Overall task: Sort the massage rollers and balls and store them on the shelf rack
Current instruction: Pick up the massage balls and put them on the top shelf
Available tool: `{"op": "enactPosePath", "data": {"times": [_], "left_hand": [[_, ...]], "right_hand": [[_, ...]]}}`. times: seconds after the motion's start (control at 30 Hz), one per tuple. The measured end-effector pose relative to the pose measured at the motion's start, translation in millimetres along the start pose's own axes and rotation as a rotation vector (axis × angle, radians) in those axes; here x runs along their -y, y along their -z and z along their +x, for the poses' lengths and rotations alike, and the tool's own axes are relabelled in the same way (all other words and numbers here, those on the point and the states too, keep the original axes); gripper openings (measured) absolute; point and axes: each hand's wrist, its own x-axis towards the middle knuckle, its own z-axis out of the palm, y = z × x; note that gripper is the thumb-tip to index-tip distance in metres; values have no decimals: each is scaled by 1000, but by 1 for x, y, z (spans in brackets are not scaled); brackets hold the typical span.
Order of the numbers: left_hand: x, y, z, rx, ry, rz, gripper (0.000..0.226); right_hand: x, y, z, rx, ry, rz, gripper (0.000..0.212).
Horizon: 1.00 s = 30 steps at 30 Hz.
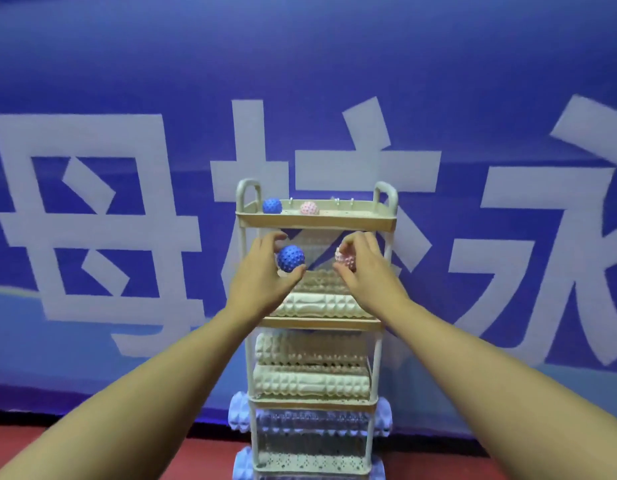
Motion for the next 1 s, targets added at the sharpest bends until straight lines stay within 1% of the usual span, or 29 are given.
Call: {"op": "enactPosePath", "data": {"times": [0.07, 0.17, 0.33, 0.47, 0.53, 0.6, 0.7, 0.77, 0.9, 1.0], "left_hand": [[-7, 11, 32, -38, -38, -16, 60], [-14, 21, 74, -46, -38, -16, 60], [-11, 13, 121, -19, -54, 23, 42], [4, -4, 137, 82, 2, 140, 37], [10, -11, 137, 84, 22, 169, 39], [12, -16, 137, 70, 14, 204, 41], [11, -19, 134, 38, 6, 234, 41], [10, -21, 132, 30, -6, 260, 40], [10, -22, 128, 51, -35, 286, 41], [11, -22, 124, 81, -92, 270, 42]], "right_hand": [[2, 10, 34, -24, 40, -40, 26], [2, 16, 77, -40, 56, -95, 25], [-10, 7, 124, 44, -11, -209, 21], [-22, -11, 126, 139, -59, -240, 31], [-28, -22, 119, 170, -23, -365, 36], [-31, -27, 115, 142, 19, -446, 39], [-31, -29, 112, 79, 22, -455, 39], [-28, -29, 112, 80, 16, -490, 41], [-22, -23, 117, 187, -31, -472, 49], [-27, -24, 115, 239, -21, -485, 58]]}}
